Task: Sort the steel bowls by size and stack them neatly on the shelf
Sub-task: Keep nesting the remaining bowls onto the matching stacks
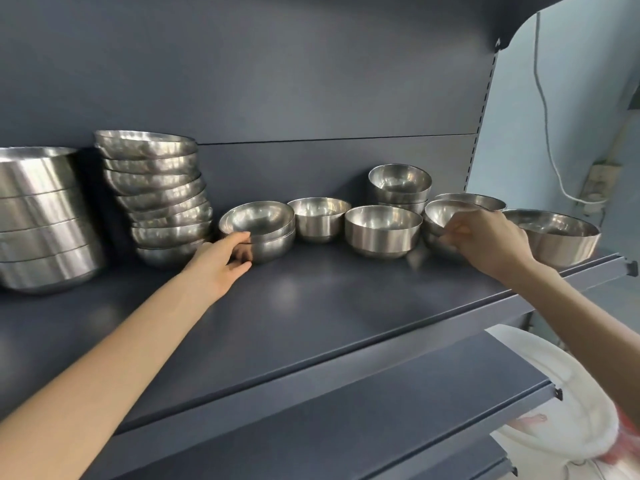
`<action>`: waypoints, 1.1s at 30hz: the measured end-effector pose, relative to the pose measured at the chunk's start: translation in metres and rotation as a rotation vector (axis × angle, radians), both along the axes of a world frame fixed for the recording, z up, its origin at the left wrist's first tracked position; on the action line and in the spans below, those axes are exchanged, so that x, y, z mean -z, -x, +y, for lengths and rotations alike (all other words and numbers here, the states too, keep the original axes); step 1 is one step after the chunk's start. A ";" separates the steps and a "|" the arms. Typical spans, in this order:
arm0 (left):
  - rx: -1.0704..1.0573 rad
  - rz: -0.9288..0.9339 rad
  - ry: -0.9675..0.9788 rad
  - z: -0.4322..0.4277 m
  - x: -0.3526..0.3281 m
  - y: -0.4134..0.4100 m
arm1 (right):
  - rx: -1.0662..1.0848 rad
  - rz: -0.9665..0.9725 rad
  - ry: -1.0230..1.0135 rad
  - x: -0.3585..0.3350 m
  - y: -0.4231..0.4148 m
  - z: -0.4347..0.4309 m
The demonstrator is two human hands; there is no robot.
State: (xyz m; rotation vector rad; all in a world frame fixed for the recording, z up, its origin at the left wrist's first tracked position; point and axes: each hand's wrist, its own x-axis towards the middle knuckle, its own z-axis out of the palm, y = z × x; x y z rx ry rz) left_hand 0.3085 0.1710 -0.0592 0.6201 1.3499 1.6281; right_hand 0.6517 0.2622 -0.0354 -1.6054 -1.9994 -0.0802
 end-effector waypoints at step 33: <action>0.573 0.694 -0.269 0.063 -0.031 -0.171 | -0.525 0.316 0.004 -0.032 -0.029 -0.026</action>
